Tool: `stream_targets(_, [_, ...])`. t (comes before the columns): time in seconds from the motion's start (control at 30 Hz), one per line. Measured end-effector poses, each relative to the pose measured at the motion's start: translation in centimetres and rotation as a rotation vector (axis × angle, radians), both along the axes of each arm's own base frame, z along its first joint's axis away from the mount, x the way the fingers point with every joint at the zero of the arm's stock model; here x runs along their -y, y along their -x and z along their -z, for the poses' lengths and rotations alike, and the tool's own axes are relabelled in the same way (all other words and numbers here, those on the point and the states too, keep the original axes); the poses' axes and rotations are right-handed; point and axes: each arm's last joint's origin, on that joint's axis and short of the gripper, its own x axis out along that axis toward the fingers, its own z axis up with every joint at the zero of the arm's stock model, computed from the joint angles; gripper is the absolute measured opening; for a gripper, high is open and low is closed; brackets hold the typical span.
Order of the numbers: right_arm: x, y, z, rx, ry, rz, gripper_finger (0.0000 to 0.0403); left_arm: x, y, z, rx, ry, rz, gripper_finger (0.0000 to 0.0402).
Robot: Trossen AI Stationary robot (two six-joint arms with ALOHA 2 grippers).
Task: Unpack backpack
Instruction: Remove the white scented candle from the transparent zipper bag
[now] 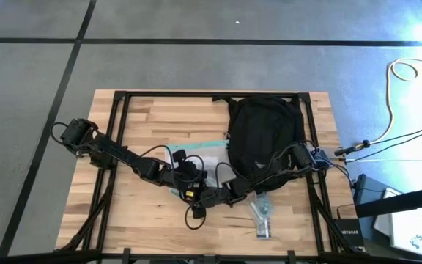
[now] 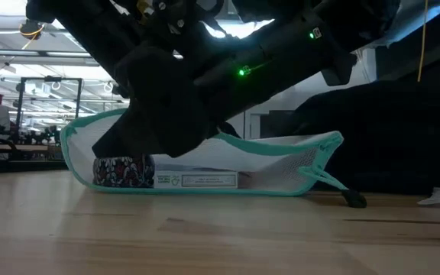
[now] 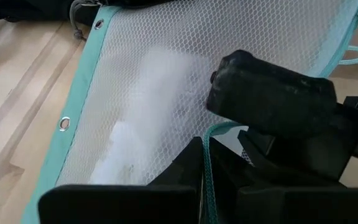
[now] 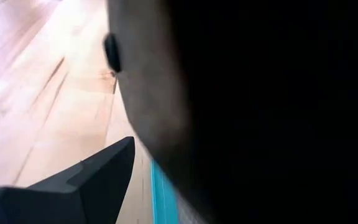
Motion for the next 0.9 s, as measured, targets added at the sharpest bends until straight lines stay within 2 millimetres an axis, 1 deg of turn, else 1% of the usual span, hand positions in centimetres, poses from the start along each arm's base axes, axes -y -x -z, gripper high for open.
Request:
stream_targets(0.27, [0.0, 0.1, 0.2, -0.040, -0.065, -0.045, 0.0317, 0.0, 0.1, 0.1, -0.010, 0.009, -0.005, 0.0000])
stream_targets(0.53, [-0.1, 0.2, 0.4, -0.071, -0.068, -0.058, 0.0317, 0.0, 0.1, 0.1, -0.010, 0.015, -0.010, 0.0000])
stream_targets(0.73, [-1.0, 0.5, 0.3, -0.069, -0.068, -0.083, 0.0317, 0.0, 0.0, 0.0, -0.002, 0.004, 0.001, 0.0000])
stream_targets(0.9, [-1.4, 1.0, -0.5, -0.107, -0.081, -0.119, 0.0317, 0.1, -0.1, -0.1, 0.010, 0.010, 0.000, 0.0000])
